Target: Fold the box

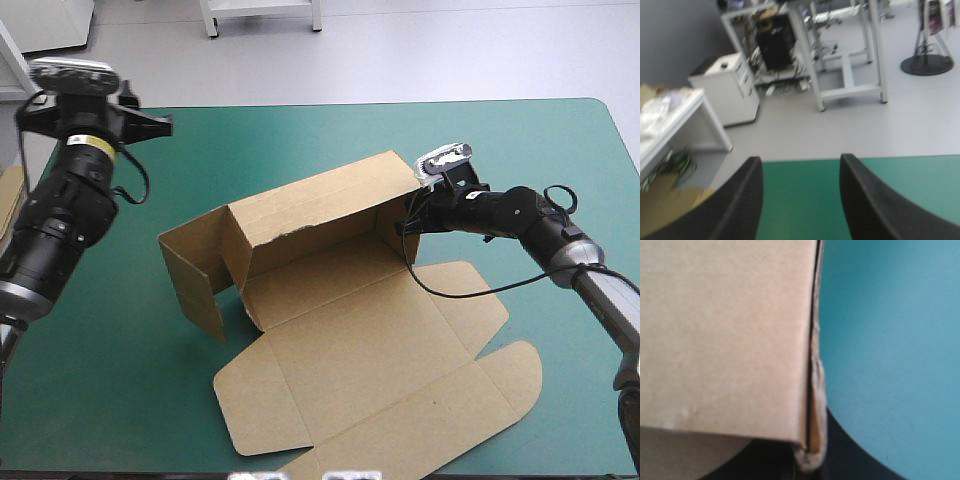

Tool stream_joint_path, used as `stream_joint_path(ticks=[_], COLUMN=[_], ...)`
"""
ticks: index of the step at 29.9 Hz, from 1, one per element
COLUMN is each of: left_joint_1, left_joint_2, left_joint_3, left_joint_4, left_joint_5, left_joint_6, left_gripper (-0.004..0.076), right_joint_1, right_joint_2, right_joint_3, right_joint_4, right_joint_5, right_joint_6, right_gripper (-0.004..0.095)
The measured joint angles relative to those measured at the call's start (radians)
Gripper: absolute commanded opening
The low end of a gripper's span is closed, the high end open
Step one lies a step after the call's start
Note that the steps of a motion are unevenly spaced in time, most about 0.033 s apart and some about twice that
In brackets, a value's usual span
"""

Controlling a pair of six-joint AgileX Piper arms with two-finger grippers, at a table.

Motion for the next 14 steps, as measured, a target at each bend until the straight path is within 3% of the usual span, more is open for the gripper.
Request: stream_joint_path(ticks=[7,11,14], left_joint_1=[0.320,0.402,0.428], left_joint_2=[0.032,0.067,0.082], left_joint_3=[0.000,0.029,0.077], left_joint_4=[-0.564,-0.819,-0.913], left_joint_5=[0.099,0.146,0.171], left_joint_6=[0.405,0.619,0.692], left_gripper=[0.0349,0.0349,0.0349], right_joint_1=[0.000,0.000,-0.001], right_joint_2=[0.000,0.003,0.003], right_joint_3=[-0.070,-0.144,-0.218], right_joint_4=[-0.194,-0.354,-0.459], right_joint_5=[0.046,0.143,0.231], right_joint_6=[0.184,0.328,0.427], right_gripper=[-0.0017,-0.0017,-0.0017])
